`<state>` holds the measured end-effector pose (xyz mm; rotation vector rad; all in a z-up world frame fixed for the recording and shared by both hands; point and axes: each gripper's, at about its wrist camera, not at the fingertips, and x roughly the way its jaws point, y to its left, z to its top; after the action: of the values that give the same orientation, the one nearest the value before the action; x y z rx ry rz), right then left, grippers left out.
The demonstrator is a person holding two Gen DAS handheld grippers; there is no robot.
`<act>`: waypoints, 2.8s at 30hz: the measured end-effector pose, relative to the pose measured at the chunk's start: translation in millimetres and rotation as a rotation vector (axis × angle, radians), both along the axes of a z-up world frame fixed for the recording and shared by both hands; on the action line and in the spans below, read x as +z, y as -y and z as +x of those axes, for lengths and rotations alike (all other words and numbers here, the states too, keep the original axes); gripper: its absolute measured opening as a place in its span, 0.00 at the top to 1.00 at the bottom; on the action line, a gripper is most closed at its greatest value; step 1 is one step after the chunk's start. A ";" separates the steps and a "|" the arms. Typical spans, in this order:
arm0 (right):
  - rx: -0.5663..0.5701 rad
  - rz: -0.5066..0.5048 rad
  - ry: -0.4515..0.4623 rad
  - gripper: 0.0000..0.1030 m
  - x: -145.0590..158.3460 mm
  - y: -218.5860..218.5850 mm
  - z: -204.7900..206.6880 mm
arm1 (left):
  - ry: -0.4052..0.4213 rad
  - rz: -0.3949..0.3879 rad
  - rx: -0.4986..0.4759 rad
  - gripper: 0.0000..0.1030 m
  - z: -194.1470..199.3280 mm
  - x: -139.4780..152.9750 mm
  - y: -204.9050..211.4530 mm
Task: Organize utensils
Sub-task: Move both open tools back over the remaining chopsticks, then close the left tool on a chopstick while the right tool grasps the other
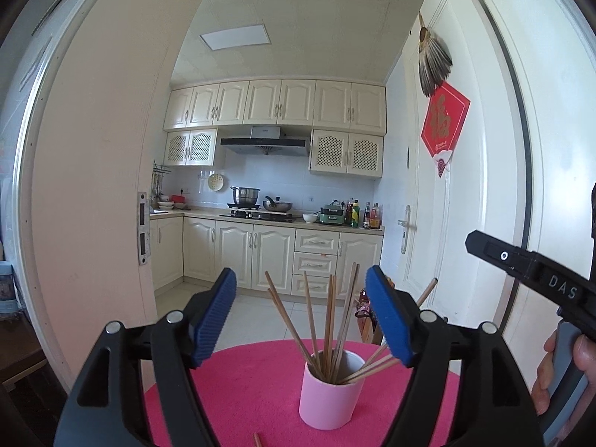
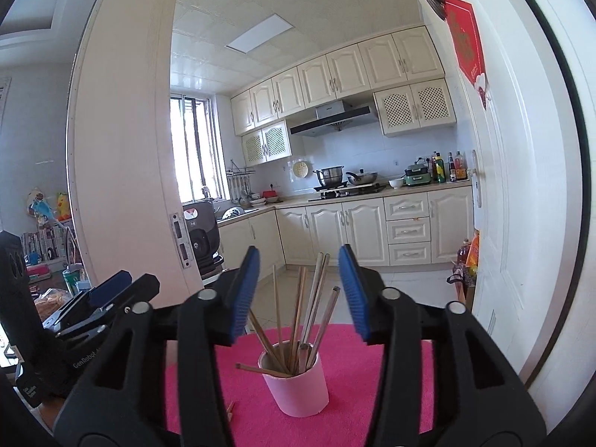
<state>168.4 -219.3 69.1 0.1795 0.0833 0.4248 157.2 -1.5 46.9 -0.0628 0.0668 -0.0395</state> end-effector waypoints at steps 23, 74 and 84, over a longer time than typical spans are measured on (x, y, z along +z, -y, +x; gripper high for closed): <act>0.050 -0.116 -0.312 0.49 -88.9 -31.0 -26.8 | -0.615 -0.087 0.033 0.29 -6.7 -104.7 -49.9; 0.136 -0.202 -0.658 0.46 -164.5 -48.2 8.9 | -1.046 0.038 0.076 0.45 46.2 -188.5 -38.5; 0.212 -0.289 -0.810 0.46 -169.2 -99.0 16.0 | -0.999 -0.196 0.040 0.93 32.6 -183.8 -88.4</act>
<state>184.5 -120.3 -100.1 0.0473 0.9616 0.5244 189.8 86.9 -136.8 -0.2762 1.0612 0.0287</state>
